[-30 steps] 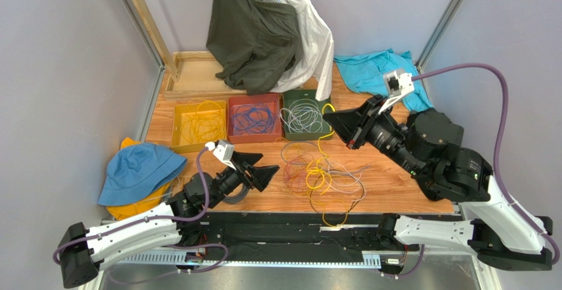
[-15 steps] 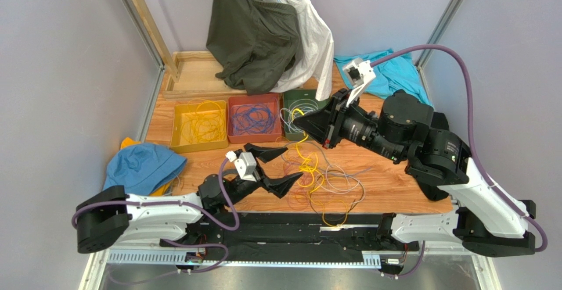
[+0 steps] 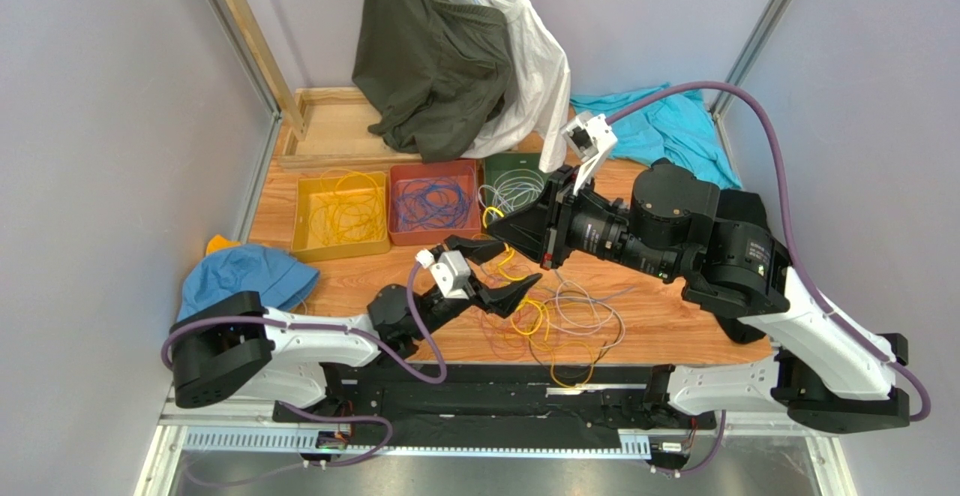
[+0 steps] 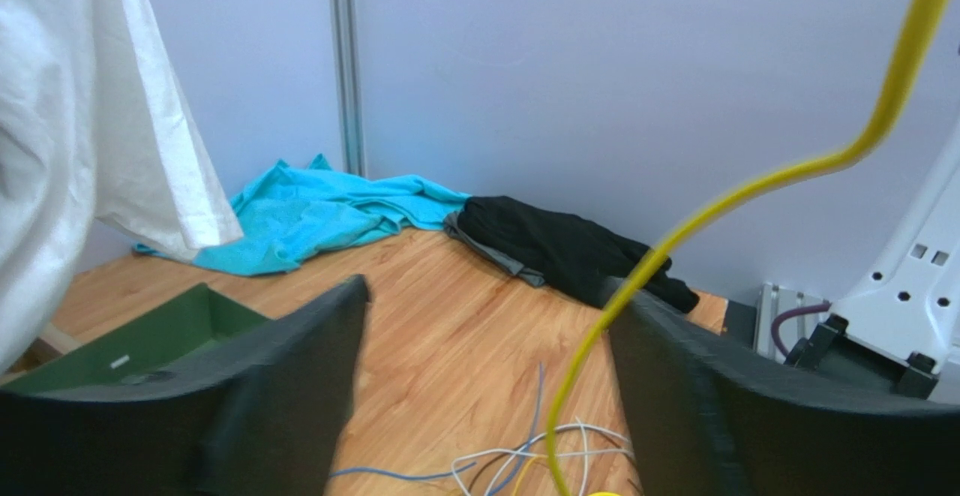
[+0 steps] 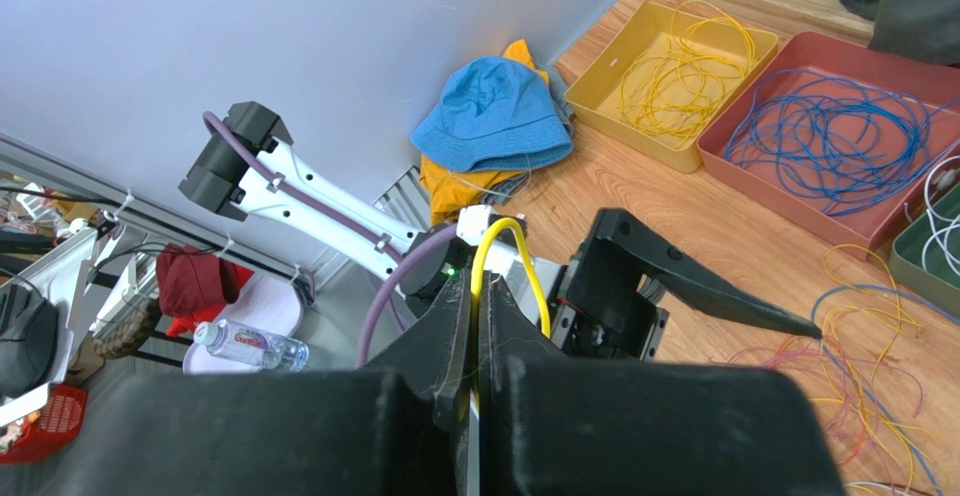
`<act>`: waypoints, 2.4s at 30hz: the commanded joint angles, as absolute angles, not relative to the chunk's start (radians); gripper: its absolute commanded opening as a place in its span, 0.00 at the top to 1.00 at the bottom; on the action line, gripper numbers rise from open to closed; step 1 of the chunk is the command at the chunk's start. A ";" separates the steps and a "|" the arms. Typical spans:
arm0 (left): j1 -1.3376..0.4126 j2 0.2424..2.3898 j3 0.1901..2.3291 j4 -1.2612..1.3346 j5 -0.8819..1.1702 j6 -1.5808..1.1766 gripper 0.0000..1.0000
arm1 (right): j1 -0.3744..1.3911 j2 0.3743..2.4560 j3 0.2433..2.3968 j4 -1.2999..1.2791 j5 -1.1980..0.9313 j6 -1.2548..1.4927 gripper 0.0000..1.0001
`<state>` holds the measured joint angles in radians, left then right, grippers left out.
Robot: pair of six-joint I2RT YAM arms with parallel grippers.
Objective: Untangle the cables
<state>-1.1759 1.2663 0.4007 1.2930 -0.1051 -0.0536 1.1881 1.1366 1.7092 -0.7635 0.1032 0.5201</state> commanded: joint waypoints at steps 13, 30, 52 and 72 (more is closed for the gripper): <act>-1.164 0.772 0.662 0.447 -0.373 -0.170 1.00 | 1.192 0.792 1.278 -0.677 0.411 0.482 0.37; -1.160 0.758 1.088 -0.057 -0.319 -0.209 1.00 | 1.193 0.715 0.873 -0.104 0.209 0.449 0.35; -1.161 0.818 1.065 -0.005 -0.258 -0.236 1.00 | 1.196 0.886 0.854 -0.072 0.110 0.485 0.37; -1.155 0.661 1.181 -0.121 -0.725 -0.112 1.00 | 1.137 0.551 0.488 -0.287 0.560 0.682 1.00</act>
